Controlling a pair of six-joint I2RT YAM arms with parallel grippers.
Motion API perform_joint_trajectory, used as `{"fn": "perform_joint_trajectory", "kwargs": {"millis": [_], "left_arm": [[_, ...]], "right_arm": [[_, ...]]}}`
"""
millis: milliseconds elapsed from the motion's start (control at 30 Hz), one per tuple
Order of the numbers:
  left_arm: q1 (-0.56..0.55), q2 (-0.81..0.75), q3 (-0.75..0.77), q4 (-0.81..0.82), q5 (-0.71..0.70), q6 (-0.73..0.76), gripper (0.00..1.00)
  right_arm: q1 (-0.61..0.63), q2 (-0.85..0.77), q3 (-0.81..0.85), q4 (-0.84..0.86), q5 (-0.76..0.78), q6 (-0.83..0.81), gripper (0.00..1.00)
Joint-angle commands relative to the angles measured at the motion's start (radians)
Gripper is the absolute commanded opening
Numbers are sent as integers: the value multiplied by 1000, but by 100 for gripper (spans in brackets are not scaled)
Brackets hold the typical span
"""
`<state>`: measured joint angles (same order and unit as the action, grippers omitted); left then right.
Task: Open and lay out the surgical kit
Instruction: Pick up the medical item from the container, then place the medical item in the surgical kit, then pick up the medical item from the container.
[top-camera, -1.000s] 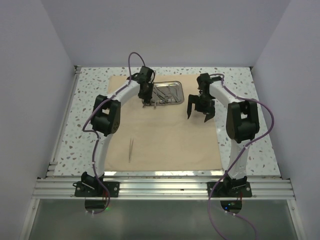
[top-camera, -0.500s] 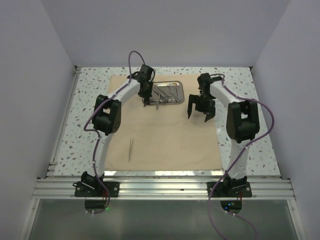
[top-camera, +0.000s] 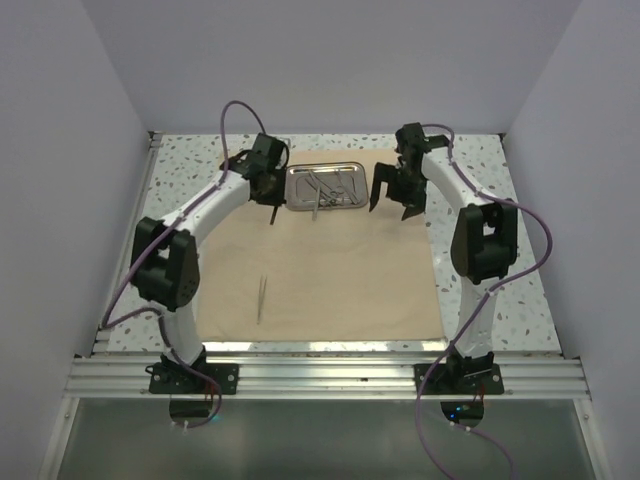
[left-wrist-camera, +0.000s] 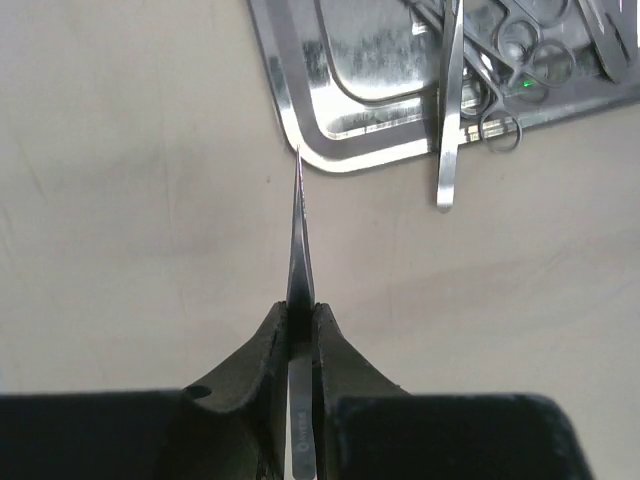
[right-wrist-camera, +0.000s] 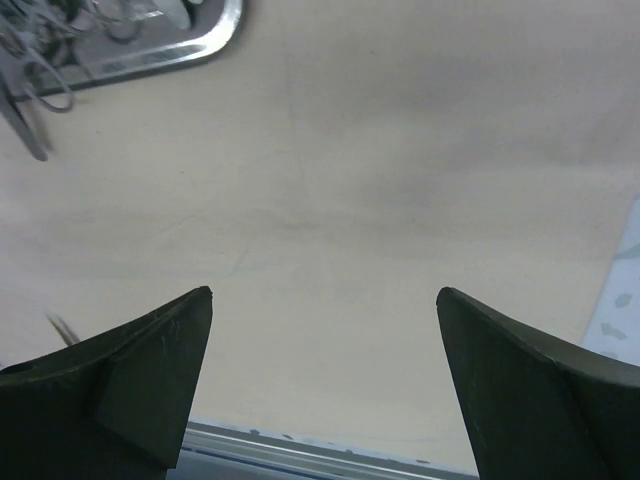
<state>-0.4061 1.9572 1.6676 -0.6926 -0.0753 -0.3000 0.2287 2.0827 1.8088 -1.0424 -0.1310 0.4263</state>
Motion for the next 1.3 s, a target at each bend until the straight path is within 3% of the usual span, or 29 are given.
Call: {"fn": "perform_joint_trajectory", "kwargs": {"millis": [0,33,267,467,500,533,600,633,833,1067,1267], "left_arm": [[-33,-214,-256,51,-21,-73,0],[-52,-251,-381,74,-18,-105,0],[-154,-512,-786,163,-3,-272,0],[-163,-543,-914,197,12,-346,3],[-163,-547,-914,193,17,-346,14],[-163,-552,-904,179,17,-346,42],[-165,-581,-882,160,6,-344,56],[-165,-590,-844,144,0,-340,64],[-160,-500,-532,108,-86,-227,66],[-112,-71,-99,119,-89,-76,60],[-56,236,253,76,-9,-22,54]], "right_arm": [[1,14,99,-18,-53,29,98],[1,14,106,-18,-53,37,98],[14,-62,2,19,-62,42,98],[20,-164,-183,84,-65,43,98],[18,-173,-212,87,-62,42,98],[20,-191,-224,93,-56,37,98],[20,-205,-255,94,-48,32,98],[20,-213,-262,97,-45,31,98],[20,-262,-321,101,-21,26,98],[20,-299,-345,84,16,32,98],[20,-285,-307,56,45,40,98]]}}
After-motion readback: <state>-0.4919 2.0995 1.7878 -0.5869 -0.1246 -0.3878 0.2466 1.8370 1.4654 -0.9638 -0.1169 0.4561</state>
